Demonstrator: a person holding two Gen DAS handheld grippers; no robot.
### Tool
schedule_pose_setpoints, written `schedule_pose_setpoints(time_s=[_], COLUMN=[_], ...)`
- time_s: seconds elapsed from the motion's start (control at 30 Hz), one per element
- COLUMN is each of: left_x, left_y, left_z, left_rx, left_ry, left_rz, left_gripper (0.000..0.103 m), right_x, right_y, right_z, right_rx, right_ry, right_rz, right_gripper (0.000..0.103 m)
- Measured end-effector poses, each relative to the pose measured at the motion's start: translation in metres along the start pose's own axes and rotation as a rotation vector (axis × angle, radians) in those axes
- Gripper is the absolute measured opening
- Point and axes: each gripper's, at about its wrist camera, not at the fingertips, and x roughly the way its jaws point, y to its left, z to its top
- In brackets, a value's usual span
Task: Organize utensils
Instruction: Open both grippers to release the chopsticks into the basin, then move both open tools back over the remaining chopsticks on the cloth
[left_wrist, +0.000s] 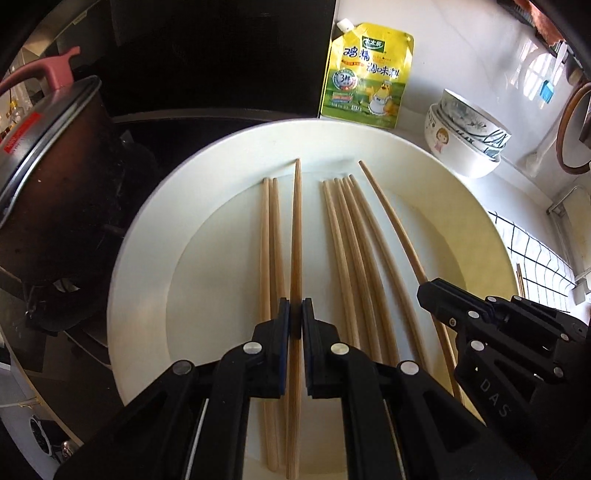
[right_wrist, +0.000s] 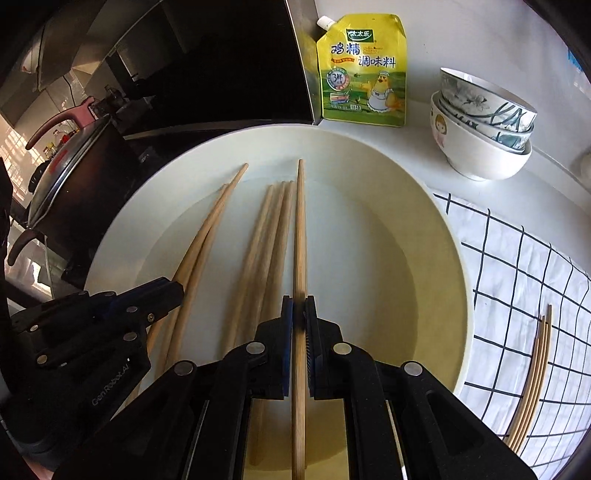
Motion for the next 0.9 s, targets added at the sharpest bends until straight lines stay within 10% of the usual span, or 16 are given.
schedule_pose_setpoints(time_s=[0.37,0.67,0.9], left_x=[0.0,-0.016,-0.033], left_y=[0.003,0.011,0.01], left_z=[-0.004,-0.014,-0.018], left_rx=[-0.008,-0.034,-0.031], left_ry=[0.013,-0.006,-0.032], left_rz=[-0.003,0.007,0.009], left_gripper=[0.01,0.048,0.048], right_x=[-0.001,-0.02,-0.039], right_y=[0.0,-0.003,-0.005], right_z=[0.001,-0.005,-0.013], right_rx=[-0.008,-0.012,-0.011], right_ry=[-0.008,-0.045,-0.069], right_rz=[-0.027,-0.034,-0.036], right_gripper=[0.009,0.015,0.015])
